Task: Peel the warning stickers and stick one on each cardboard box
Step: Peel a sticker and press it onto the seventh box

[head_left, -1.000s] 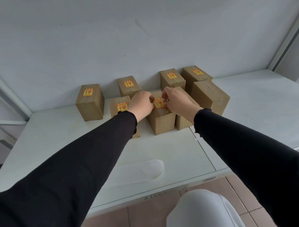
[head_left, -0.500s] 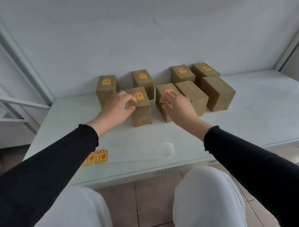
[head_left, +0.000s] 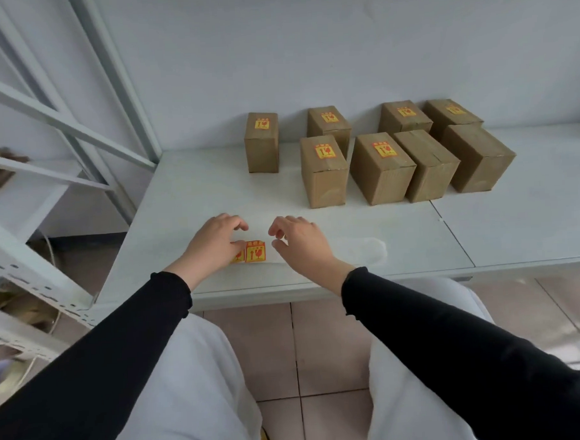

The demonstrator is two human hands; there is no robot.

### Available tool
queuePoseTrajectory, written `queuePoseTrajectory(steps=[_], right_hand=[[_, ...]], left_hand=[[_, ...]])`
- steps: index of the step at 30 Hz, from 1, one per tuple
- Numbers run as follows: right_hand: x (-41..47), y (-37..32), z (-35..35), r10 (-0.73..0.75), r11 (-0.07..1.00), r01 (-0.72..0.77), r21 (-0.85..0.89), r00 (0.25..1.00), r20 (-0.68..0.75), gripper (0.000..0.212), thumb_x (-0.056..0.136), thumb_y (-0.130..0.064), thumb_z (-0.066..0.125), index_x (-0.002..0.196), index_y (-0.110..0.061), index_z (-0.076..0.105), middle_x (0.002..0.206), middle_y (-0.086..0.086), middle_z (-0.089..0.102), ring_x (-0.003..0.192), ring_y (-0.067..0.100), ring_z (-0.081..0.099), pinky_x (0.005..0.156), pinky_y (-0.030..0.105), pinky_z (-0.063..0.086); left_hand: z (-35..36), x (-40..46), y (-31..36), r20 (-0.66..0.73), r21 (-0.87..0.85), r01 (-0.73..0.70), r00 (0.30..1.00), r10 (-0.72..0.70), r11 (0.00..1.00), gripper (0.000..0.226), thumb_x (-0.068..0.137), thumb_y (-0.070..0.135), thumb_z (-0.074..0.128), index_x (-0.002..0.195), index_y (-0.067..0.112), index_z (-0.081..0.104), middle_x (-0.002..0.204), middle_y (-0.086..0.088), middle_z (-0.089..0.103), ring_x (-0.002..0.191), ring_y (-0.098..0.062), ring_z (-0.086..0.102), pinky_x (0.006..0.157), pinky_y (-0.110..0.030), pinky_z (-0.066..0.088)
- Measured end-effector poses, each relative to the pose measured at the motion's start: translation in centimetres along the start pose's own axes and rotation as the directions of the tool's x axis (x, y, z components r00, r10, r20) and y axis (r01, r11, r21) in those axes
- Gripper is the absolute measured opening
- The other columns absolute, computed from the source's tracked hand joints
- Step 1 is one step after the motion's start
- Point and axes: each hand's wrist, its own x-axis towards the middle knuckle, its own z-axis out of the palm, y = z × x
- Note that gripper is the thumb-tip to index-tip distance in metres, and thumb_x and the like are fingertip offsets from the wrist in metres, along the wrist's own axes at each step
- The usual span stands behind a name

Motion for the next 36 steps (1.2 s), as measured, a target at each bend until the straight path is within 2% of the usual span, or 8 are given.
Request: queuePoseTrajectory(steps=[4,9,11,17,23,28,32,36], right_hand=[[-0.6,-0.5,1.9,0.067,0.998,-0.066,-0.011,0.997,0.03,0.021,0.094,-0.025,0.058,0.113,-0.017,0.06,0.102,-0.001,0.064,0.095,0.022,0.057,0.079,0.033,0.043],[-1.0,0.0,2.5,0.111,0.994,-0.11,-0.023,0.993,0.04,0.026,0.091,-0.027,0.058,0.116,-0.017,0.059,0.104,0.0,0.062,0.097,0.023,0.056,0.077,0.032,0.04],[-1.2,0.2,2.6,0.11,0.994,-0.11,-0.029,0.994,0.028,0.026,0.091,-0.026,0.057,0.116,-0.019,0.06,0.103,-0.001,0.061,0.096,0.021,0.055,0.076,0.03,0.039],[-1.6,0.1,2.9,0.133,0.991,-0.131,0.031,0.99,-0.037,0.021,0.091,-0.021,0.056,0.112,-0.021,0.062,0.094,-0.007,0.06,0.085,0.017,0.058,0.068,0.029,0.036],[-1.9,-0.4,2.8,0.145,0.984,-0.133,0.119,0.984,-0.099,0.013,0.091,-0.025,0.061,0.103,-0.025,0.065,0.09,-0.012,0.061,0.075,0.009,0.053,0.061,0.026,0.035],[-2.0,-0.5,2.5,0.184,0.976,-0.164,0.147,0.973,-0.136,0.007,0.092,-0.029,0.06,0.089,-0.029,0.066,0.085,-0.014,0.061,0.07,0.005,0.053,0.055,0.02,0.035],[-2.1,-0.4,2.6,0.229,0.958,-0.199,0.208,0.965,-0.128,0.008,0.092,-0.028,0.059,0.085,-0.03,0.062,0.084,-0.014,0.063,0.071,0.006,0.058,0.061,0.027,0.045],[-2.0,-0.2,2.3,0.279,0.913,-0.228,0.337,0.954,-0.11,0.011,0.093,-0.024,0.06,0.082,-0.028,0.062,0.077,-0.016,0.064,0.069,0.004,0.06,0.061,0.027,0.048]], left_hand=[[1.1,-0.3,-0.8,0.055,0.012,0.061,0.997,-0.062,0.998,0.038,0.089,0.027,0.069,0.125,0.019,0.06,0.122,-0.002,0.057,0.113,-0.02,0.054,0.091,-0.033,0.046],[1.6,0.2,-0.3,0.081,-0.066,0.124,0.99,-0.118,0.99,0.009,0.091,0.021,0.064,0.098,0.015,0.064,0.099,-0.002,0.063,0.089,-0.022,0.058,0.063,-0.031,0.041],[1.7,0.3,-0.2,0.114,-0.153,0.142,0.986,-0.125,0.978,0.009,0.095,0.017,0.058,0.095,0.013,0.067,0.096,-0.004,0.065,0.085,-0.023,0.06,0.059,-0.028,0.04],[1.6,0.3,-0.1,0.199,-0.344,0.194,0.971,-0.131,0.919,0.016,0.099,0.018,0.057,0.097,0.008,0.07,0.092,-0.01,0.07,0.078,-0.023,0.061,0.066,-0.03,0.044],[1.1,-0.2,0.5,0.273,-0.49,0.252,0.954,-0.127,0.834,0.015,0.1,0.019,0.057,0.093,0.012,0.069,0.086,-0.003,0.067,0.077,-0.017,0.058,0.067,-0.028,0.041],[1.2,-0.1,0.3,0.274,-0.505,0.276,0.95,-0.152,0.818,0.015,0.098,0.016,0.057,0.09,0.015,0.07,0.086,-0.004,0.07,0.077,-0.019,0.061,0.072,-0.031,0.045],[1.4,0.3,-0.3,0.193,-0.476,0.268,0.961,-0.198,0.837,0.01,0.094,0.015,0.064,0.087,0.011,0.069,0.082,-0.004,0.069,0.076,-0.021,0.062,0.069,-0.032,0.047],[1.5,0.5,-0.8,0.156,-0.464,0.285,0.958,-0.239,0.839,0.009,0.092,0.014,0.066,0.085,0.011,0.071,0.081,-0.004,0.07,0.074,-0.022,0.063,0.063,-0.03,0.05]])
